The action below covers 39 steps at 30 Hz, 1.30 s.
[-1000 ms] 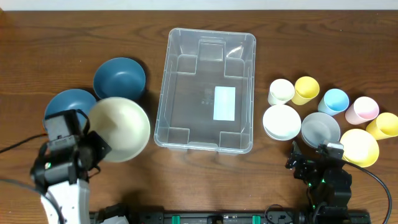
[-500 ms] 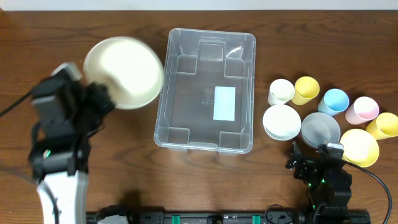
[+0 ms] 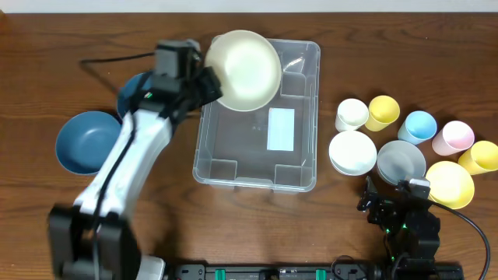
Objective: Pack container
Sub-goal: 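Lift the beige bowl and place it in the clear container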
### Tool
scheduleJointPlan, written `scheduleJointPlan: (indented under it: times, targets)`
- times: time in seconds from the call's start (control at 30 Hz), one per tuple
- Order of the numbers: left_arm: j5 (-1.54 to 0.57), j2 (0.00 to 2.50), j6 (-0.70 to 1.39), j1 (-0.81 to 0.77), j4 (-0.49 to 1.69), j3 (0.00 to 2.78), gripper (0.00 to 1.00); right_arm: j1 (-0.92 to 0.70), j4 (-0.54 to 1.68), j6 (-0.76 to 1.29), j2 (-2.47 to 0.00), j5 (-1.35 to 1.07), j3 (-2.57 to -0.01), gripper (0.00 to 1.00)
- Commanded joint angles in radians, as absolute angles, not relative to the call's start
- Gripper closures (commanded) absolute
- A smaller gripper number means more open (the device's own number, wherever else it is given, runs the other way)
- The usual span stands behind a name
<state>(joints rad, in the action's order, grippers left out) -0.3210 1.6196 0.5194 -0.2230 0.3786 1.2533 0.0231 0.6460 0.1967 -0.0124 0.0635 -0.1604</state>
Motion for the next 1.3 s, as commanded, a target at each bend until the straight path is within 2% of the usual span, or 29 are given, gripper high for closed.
scheduleJointPlan:
  times: [0.0, 0.17, 0.73, 0.77, 0.83, 0.97, 1.27]
  targets:
    - [-0.301, 1.721, 0.453, -0.258, 0.371, 1.333, 0.94, 0.033, 0.648, 0.186, -0.007, 0.071, -0.159, 0.01]
    - [-0.192, 1.824, 0.434, -0.315, 0.362, 1.391, 0.94, 0.033, 0.648, 0.186, -0.007, 0.070, -0.159, 0.01]
    - [-0.163, 1.923, 0.406, -0.368, 0.225, 1.391, 0.94, 0.033, 0.648, 0.186, -0.007, 0.071, -0.159, 0.01]
    - [-0.163, 1.923, 0.401, -0.371, 0.215, 1.391, 0.91, 0.033, 0.648, 0.186, -0.007, 0.070, -0.159, 0.01]
    - [-0.163, 1.921, 0.394, -0.371, 0.196, 1.394, 0.78, 0.033, 0.648, 0.186, -0.007, 0.071, -0.159, 0.01]
    - [-0.191, 1.911, 0.388, -0.371, 0.220, 1.435, 0.61, 0.033, 0.648, 0.186, -0.007, 0.070, -0.159, 0.01]
    - [-0.196, 1.814, 0.316, -0.367, 0.513, 1.645, 0.47, 0.033, 0.648, 0.186, -0.007, 0.071, -0.159, 0.01]
